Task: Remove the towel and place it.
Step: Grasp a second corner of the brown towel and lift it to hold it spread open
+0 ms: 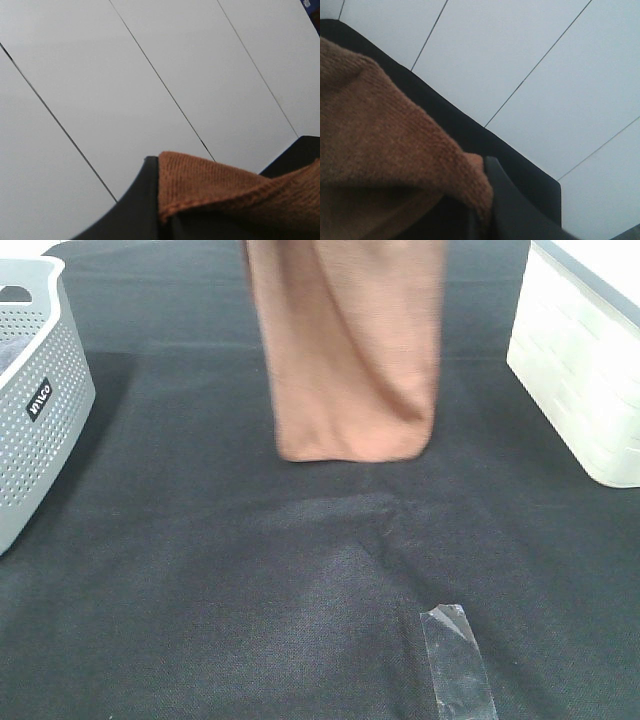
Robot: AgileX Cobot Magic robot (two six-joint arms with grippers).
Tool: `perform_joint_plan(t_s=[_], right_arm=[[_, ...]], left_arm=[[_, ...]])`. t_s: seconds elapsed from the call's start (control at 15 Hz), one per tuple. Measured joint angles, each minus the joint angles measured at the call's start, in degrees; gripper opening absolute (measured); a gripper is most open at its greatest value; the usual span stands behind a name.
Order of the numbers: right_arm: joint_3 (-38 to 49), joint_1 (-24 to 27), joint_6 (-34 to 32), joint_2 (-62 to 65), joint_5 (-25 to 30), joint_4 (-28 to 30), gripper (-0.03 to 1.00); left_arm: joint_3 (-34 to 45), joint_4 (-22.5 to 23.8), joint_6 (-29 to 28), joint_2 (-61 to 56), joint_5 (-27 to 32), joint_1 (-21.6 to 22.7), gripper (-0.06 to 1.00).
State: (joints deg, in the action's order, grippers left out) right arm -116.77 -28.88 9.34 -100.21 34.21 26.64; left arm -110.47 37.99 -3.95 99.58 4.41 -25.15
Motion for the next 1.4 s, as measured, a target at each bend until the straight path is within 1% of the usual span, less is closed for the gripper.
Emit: perform_joint_plan(t_s=[0.07,0.13,0.27,0.47,0.67,0.8,0.87,1.0,1.07,1.13,1.27,1.4], right_arm=[[0.0,0.0,-0.92,-0.92,-0.34,1.32,0.0],[0.0,0.0,-2.69,-2.18,-2.58,3.55,0.0],[0.0,0.69,-5.21,-2.98,-5.44,5.67,0.0],[0.0,4.18,-8.71,-4.35,-7.51,6.25,0.0],[0.0,5.79,-11.0,-4.87,-10.31,6.25,0.0],[0.0,5.96,-11.92,-5.5,-11.97,6.25,0.0],[0.0,5.96,-12.15,-5.73,-13.12,6.25,0.0],[0.0,6.42,-14.78,-6.19,-17.19,6.25,0.0],[0.0,6.93,-16.73,-6.42,-19.88,6.25,0.0],[0.0,7.56,-18.33,-6.93,-21.77,6.25,0.0],[0.0,8.65,-21.08,-8.54,-26.13,6.25,0.0],[-2.52,8.65,-22.63,-11.46,-28.88,6.25,0.0]], left_arm=[[0.0,0.17,0.0,0.92,-3.72,1.55,0.0],[0.0,0.23,0.0,2.69,-10.6,3.78,0.0],[0.0,0.29,0.0,3.78,-13.87,4.64,0.0],[0.0,0.4,0.0,4.01,-14.73,4.64,0.0],[0.0,0.4,0.69,5.1,-15.07,4.64,0.0],[0.0,0.4,3.61,6.76,-16.27,4.64,0.0],[0.0,0.4,6.07,7.62,-17.07,4.64,0.0],[0.0,0.4,10.89,9.22,-20.28,5.1,0.0],[-0.06,0.4,11.86,10.08,-22.12,5.73,0.0],[-0.4,0.17,12.26,11.06,-23.78,6.82,0.0],[-2.92,-2.23,12.26,14.21,-26.64,9.4,0.0],[-7.73,-4.47,12.26,18.16,-27.16,10.89,0.0]])
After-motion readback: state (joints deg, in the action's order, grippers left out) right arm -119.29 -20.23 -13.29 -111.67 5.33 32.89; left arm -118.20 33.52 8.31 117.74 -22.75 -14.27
